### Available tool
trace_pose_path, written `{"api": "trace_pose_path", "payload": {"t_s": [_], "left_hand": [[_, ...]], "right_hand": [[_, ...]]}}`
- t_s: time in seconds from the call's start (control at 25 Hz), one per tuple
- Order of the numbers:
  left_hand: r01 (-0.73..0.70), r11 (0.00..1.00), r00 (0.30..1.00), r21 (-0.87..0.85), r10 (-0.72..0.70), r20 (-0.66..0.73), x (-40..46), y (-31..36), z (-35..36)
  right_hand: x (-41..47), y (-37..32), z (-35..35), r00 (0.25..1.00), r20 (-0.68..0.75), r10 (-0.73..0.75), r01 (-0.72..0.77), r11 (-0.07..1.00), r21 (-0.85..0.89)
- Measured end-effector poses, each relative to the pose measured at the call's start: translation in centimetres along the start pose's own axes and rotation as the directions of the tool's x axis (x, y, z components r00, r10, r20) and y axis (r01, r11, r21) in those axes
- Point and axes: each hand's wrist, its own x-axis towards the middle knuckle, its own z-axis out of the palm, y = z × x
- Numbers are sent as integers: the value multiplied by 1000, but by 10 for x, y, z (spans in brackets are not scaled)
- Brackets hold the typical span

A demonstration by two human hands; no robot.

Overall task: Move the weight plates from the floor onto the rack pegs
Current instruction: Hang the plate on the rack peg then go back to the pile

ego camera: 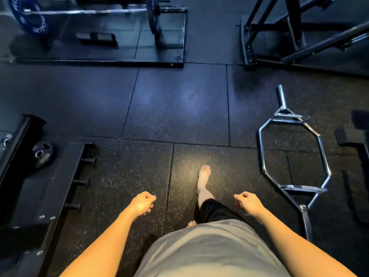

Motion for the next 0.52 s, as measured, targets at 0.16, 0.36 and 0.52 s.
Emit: {"api": "trace_pose_path", "payload": {"t_s": [0.16,0.36,0.52], "left_hand": [[163,969,987,-184,-161,23,56,42,-42],[254,864,949,-434,-308,-59,101,101,-111],[248,743,913,-621,-394,-107,154,136,-184]], "right_hand": [[95,-93,-26,998,47,50,-47,997,-62],[189,-256,-59,987,153,55,-25,981,-195],[237,-411,-59,982,187,-23,87,934,-346]]}}
